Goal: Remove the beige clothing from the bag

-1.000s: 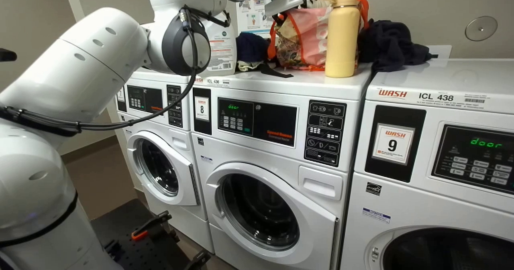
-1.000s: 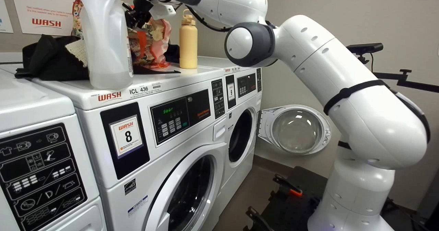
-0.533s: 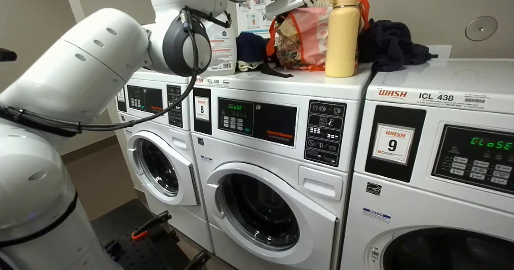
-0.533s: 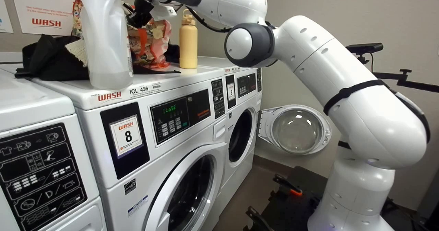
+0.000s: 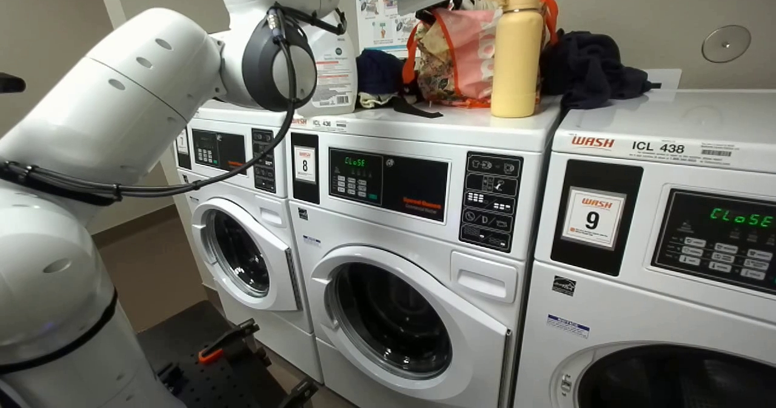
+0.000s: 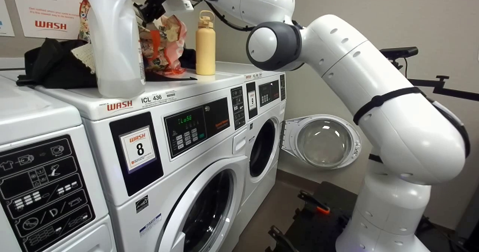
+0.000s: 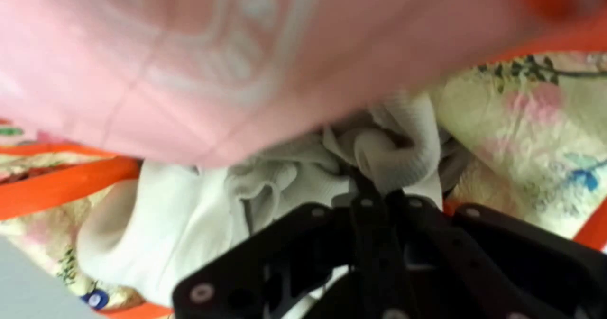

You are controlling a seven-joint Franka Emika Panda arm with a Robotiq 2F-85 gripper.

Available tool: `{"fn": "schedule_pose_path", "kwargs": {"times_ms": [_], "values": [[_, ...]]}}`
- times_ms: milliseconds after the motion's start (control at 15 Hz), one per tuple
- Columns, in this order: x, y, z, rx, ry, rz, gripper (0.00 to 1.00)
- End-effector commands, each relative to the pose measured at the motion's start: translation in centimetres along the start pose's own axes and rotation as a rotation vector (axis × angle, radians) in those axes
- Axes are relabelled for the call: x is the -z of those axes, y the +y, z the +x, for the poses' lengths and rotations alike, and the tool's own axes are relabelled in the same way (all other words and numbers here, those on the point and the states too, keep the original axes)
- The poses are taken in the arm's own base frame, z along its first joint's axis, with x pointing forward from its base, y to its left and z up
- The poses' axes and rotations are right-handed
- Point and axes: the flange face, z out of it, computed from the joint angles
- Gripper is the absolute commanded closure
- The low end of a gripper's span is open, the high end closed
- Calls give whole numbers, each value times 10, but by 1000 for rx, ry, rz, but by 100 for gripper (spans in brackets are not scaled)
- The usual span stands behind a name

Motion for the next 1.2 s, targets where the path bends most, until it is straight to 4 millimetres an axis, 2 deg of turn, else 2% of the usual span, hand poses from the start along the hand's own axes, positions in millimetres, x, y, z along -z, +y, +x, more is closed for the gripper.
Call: {"fn": "schedule_pose_path", "kwargs": {"times_ms": [0,267,533,667,867,1133], "values": [[49,6,23,-34,94,-26,99],[111,10,48,-62,241,-78,99],[179,3,72,-53,389,-114,99],[215,-7,82,-29,451,-121,99],[264,-31,95,24,515,-102,99],[312,-59,101,71,473,-99,99]]}}
